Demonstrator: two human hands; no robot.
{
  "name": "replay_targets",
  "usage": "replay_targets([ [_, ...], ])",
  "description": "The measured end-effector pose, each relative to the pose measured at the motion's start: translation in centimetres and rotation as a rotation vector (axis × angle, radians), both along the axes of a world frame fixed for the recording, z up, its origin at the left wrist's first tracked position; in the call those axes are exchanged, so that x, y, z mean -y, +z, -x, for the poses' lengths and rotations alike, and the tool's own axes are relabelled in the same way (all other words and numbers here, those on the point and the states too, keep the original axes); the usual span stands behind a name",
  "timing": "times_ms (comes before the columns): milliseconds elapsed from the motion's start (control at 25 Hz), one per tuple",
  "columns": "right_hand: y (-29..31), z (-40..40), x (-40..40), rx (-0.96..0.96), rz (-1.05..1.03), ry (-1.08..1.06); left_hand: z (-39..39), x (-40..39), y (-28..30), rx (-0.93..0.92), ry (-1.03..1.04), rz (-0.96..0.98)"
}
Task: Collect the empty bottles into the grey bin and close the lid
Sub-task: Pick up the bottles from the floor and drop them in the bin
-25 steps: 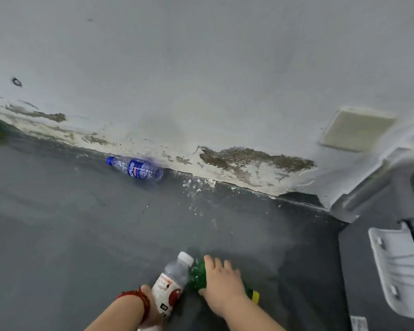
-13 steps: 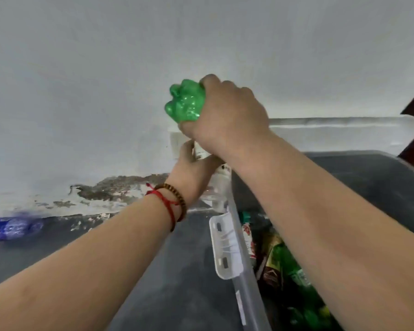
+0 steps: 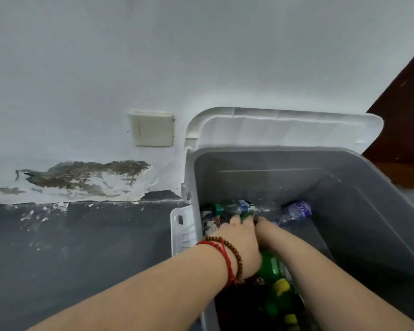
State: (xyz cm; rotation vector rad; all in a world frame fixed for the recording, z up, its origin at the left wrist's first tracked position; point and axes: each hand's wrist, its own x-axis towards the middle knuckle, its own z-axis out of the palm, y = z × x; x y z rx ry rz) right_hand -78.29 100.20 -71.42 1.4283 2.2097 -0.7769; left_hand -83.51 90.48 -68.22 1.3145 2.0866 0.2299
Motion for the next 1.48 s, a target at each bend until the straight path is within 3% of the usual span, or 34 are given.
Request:
replay_targets([
  [80, 0.1, 1.5, 0.7, -0.125, -0.041, -0.042, 3.1, 1.6, 1.7, -0.105, 0.057, -0.279],
  [160, 1.7, 4.1, 2.1, -0.397, -0.187, -0.136, 8.8, 4.6, 2.0, -0.231, 0.268, -0.513],
  [280, 5.0, 10.1, 6.1, -0.755, -0.395, -0.002, 15.6, 10.9, -0.2, -0.233, 0.641, -0.485],
  [360, 5.8, 15.7, 10.9, -0.850, -0.419, 0.223, 18.3, 15.8, -2.3, -0.199, 0.800, -0.361],
  [640, 1.5, 27.4, 28.2, -0.598, -0.334, 0.731, 27.5, 33.5, -7.9, -0.159, 1.172, -0.160],
  [960, 1.6, 38.3, 41.4, -0.454, -0.280, 0.960, 33.4, 50.2, -7.3, -0.211, 1.358, -0.102],
  [1120, -1.5, 40.3, 44.9, -0.336, -0.268, 1.098, 33.3, 53.2, -9.0, -0.159, 1.419, 0.028],
  [1280, -6.3, 44.5, 44.5, -0.300, -0.390, 1.241, 34.8, 52.7, -12.4, -0.157, 1.458, -0.016],
  [1480, -11.8, 48.5, 43.4, -0.149, -0.459, 1.240, 34.2, 53.1, -15.0, -0.092, 1.532, -0.057],
])
